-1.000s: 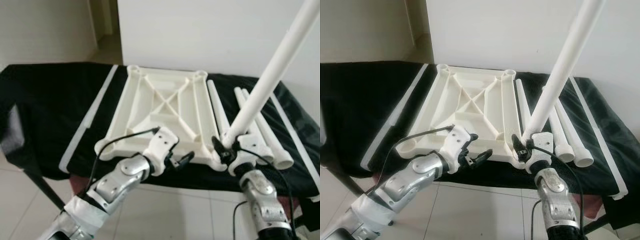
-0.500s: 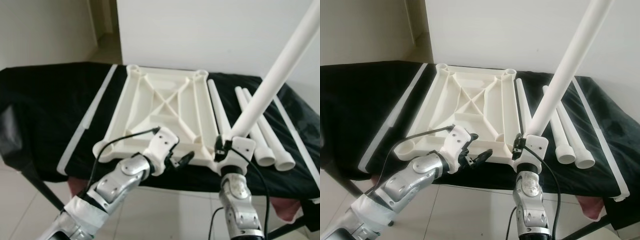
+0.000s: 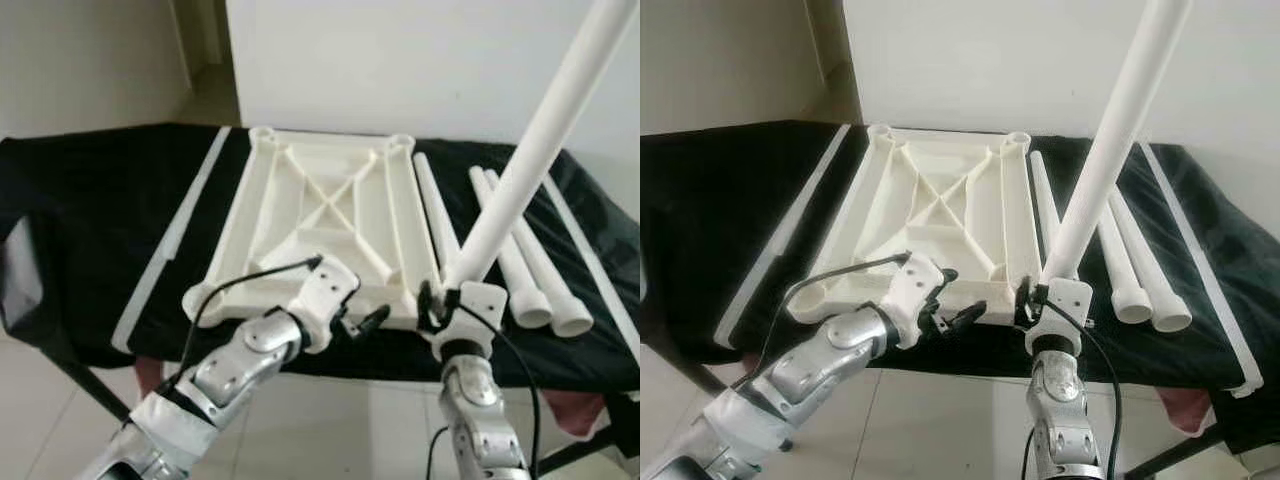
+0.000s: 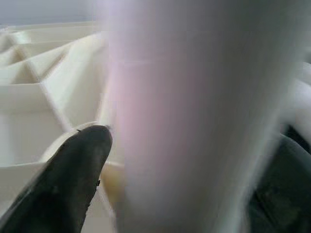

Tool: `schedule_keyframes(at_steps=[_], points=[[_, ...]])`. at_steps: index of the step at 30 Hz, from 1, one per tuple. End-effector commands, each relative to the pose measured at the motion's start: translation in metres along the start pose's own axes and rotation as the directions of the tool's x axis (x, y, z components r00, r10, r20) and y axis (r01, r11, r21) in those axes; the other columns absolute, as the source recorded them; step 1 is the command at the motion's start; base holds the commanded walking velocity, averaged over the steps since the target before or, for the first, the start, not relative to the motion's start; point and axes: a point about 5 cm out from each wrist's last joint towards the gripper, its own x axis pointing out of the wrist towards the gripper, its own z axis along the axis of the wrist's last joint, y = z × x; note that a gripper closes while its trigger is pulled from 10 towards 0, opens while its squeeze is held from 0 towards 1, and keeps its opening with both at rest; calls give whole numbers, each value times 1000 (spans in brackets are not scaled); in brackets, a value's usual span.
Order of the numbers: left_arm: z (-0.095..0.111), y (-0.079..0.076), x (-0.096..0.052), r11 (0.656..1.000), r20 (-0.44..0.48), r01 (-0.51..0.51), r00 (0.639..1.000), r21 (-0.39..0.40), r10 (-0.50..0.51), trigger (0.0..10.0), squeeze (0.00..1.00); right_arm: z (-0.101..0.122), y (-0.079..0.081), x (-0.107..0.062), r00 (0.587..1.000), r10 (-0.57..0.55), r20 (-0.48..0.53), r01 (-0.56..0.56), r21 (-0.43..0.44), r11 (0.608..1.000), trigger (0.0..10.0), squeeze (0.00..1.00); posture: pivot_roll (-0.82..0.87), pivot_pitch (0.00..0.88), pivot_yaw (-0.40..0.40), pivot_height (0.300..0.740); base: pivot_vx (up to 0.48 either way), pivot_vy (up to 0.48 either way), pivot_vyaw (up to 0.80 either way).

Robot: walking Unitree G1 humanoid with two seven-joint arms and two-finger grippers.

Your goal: Building children table

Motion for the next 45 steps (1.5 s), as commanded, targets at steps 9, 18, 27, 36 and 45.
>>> schedule_keyframes(at_steps=[9, 18, 27, 36, 45], points=[[-6, -25, -7, 922, -46, 385, 923, 43, -383, 10000, 0, 9, -22, -2, 944, 329, 20, -325, -107, 940, 10000, 0, -21, 0, 3, 740, 0, 0, 0], [-11, -25, -7, 918, -70, 394, 918, 45, -390, 10000, 0, 2, -36, 10, 885, 463, -37, -463, -147, 874, 10000, 0, -27, 0, 9, 740, 0, 0, 0], [-9, -23, -6, 923, -67, 382, 923, 50, -378, 10000, 0, -4, -34, 18, 814, 574, -90, -581, -180, 794, 0, 0, -25, 0, 11, 740, 0, 0, 0], [-9, -22, -6, 925, -66, 378, 925, 47, -374, 10000, 0, -8, -35, 18, 855, 511, -84, -518, -191, 834, 0, 0, -23, 0, 11, 740, 0, 0, 0], [-9, -23, -9, 928, -66, 371, 927, 41, -368, 10000, 0, -9, -30, 12, 983, 182, -38, -184, -80, 980, 10000, 0, -16, 17, 13, 740, 0, 0, 0]])
